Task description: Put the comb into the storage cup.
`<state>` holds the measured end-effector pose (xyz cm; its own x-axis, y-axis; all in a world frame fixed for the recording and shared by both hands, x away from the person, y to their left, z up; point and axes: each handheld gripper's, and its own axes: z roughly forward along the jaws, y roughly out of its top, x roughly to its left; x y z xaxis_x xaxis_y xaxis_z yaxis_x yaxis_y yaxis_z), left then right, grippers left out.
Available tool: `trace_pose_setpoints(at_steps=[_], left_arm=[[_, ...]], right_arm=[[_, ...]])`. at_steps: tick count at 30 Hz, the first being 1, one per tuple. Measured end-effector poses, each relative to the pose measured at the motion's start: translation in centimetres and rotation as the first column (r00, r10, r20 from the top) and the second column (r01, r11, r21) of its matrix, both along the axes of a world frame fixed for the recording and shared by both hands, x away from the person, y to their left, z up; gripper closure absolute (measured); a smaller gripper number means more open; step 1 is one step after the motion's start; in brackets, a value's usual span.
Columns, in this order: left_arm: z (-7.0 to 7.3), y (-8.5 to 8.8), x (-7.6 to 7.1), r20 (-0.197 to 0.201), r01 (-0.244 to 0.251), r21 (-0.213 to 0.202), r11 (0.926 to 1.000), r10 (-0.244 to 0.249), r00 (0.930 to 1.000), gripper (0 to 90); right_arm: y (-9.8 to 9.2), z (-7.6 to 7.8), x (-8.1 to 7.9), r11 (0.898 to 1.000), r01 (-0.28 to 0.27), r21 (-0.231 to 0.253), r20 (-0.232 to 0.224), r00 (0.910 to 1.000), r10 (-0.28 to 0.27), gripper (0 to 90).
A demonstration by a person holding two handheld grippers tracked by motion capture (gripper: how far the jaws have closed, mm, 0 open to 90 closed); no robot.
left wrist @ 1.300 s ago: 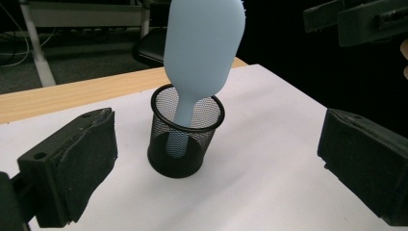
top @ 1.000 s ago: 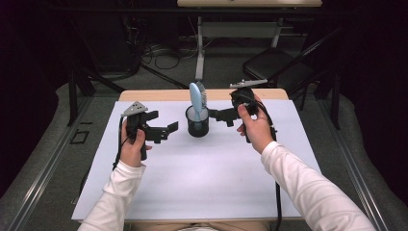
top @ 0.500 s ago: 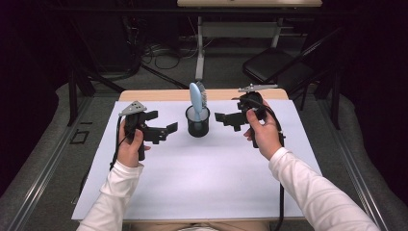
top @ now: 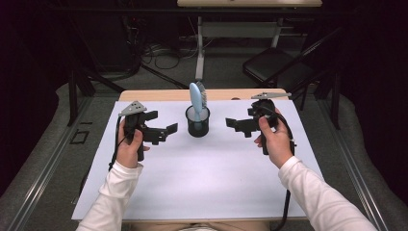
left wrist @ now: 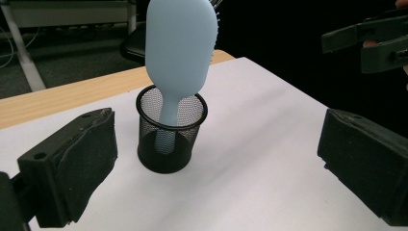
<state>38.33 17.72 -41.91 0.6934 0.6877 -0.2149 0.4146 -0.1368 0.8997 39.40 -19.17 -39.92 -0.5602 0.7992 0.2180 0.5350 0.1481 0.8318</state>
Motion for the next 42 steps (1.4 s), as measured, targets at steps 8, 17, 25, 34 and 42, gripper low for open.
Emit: trace_pose_setpoints(at_steps=[8,17,25,34,42], left_arm=[[0.2,-0.1,-0.2,0.004,-0.003,-0.007,1.0,0.003,1.0,0.5],[0.1,-0.3,-0.4,0.002,-0.007,0.043,0.9991,0.007,1.0,0.4],[-0.1,0.8,-0.7,-0.002,-0.013,0.037,0.9992,0.013,0.9999,0.5],[-0.7,2.0,-1.4,-0.006,-0.009,0.069,0.9976,0.01,0.9999,0.5],[-1.7,3.5,-2.3,0.018,-0.023,0.067,0.9975,0.022,0.9996,0.5]], right_arm=[[-1.6,-0.3,-1.2,0.999,0.025,0.024,0.004,0.9997,-0.025,1.1],[-3.1,-0.8,-2.2,0.999,0.042,0.018,0.01,0.999,-0.042,1.1],[-4.3,-1.6,-3.0,0.998,0.059,0.022,0.002,0.9983,-0.059,1.1],[-5.3,-2.8,-4.1,0.996,0.089,0.009,0.017,0.9959,-0.089,1.1],[-6.0,-4.1,-5.3,0.995,0.103,0.019,0.016,0.9945,-0.103,1.1]])
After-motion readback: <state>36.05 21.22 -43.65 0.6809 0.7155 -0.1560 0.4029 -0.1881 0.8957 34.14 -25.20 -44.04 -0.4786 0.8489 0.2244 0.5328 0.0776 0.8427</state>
